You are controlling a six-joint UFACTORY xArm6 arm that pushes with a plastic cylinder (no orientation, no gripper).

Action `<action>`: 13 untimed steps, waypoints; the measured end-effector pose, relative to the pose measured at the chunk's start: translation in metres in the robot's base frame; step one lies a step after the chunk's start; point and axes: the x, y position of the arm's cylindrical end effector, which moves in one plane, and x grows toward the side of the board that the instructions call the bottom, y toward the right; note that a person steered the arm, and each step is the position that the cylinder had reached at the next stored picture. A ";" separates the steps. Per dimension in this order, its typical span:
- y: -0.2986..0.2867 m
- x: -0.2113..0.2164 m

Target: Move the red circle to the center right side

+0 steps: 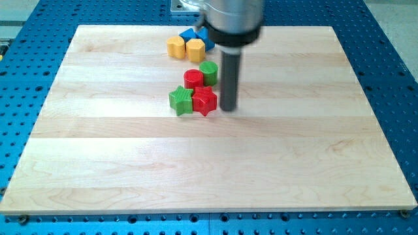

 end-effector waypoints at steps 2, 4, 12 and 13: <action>-0.169 0.051; -0.213 0.014; -0.136 -0.070; -0.032 -0.076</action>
